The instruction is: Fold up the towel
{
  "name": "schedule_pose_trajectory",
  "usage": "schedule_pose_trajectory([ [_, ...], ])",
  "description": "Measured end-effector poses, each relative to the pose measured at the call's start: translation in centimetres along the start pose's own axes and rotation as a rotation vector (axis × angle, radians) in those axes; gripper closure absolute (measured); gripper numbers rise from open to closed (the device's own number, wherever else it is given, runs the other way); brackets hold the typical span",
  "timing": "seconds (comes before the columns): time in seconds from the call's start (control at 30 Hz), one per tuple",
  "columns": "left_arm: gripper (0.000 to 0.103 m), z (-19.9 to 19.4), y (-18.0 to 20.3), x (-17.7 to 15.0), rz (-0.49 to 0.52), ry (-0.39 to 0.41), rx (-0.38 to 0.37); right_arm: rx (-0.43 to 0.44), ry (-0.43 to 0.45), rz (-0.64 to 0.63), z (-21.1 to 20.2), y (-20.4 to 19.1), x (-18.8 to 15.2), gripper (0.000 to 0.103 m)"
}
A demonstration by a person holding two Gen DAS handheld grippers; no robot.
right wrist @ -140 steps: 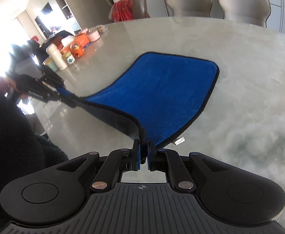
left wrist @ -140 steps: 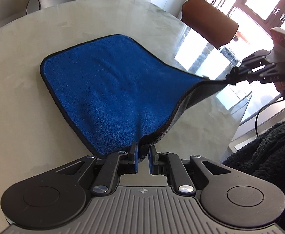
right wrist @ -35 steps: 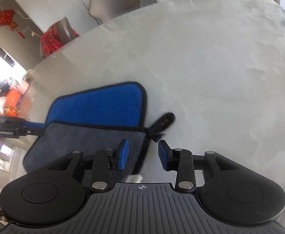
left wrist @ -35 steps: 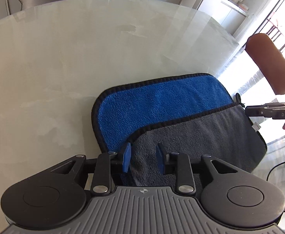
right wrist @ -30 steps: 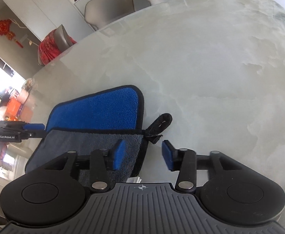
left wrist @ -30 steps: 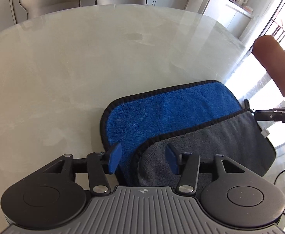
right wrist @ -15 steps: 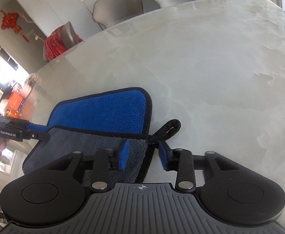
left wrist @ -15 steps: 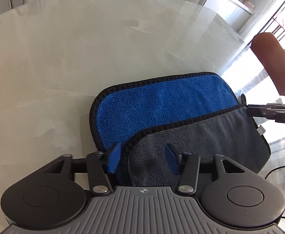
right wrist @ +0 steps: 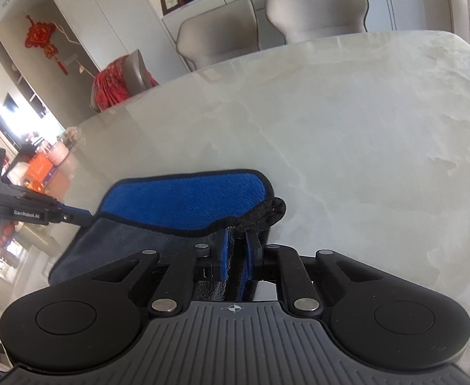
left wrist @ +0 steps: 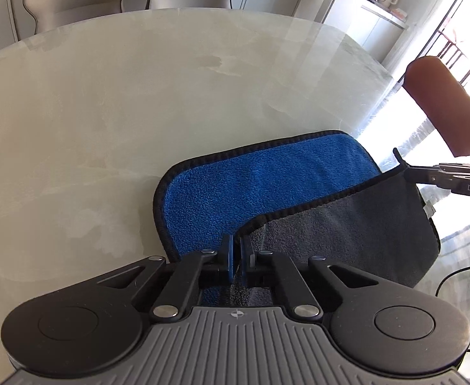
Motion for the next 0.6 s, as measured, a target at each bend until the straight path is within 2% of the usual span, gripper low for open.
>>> schedule_pose_trajectory([
  [0.2,0.098,0.7,0.3,-0.4,0.009,-0.025,-0.009,0.009,-0.013,0.035,0.4,0.5,-0.3,0.09],
  [0.27,0.091,0.8,0.1,-0.4,0.01,-0.033,-0.008,0.01,-0.019,0.041,0.4,0.6,-0.4,0.089],
  [0.4,0.089,1.7,-0.2,-0.1,-0.019,-0.046,-0.035,0.01,-0.039,0.046,0.6,1.0,-0.7,0.089],
  [0.6,0.083,2.8,-1.1,-0.1,-0.049,-0.06,-0.001,0.005,-0.052,0.057,0.9,1.3,-1.0,0.087],
])
Point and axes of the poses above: each gripper's, at about its wrist camera, not at the fingertips, and z roughly the way its jaws point, y to its right, x to its top, the point moved 4 cm from there along z, roughly the way its jaws point, and after that the axes turned 7 degrees about x, right-handed, at the moved point
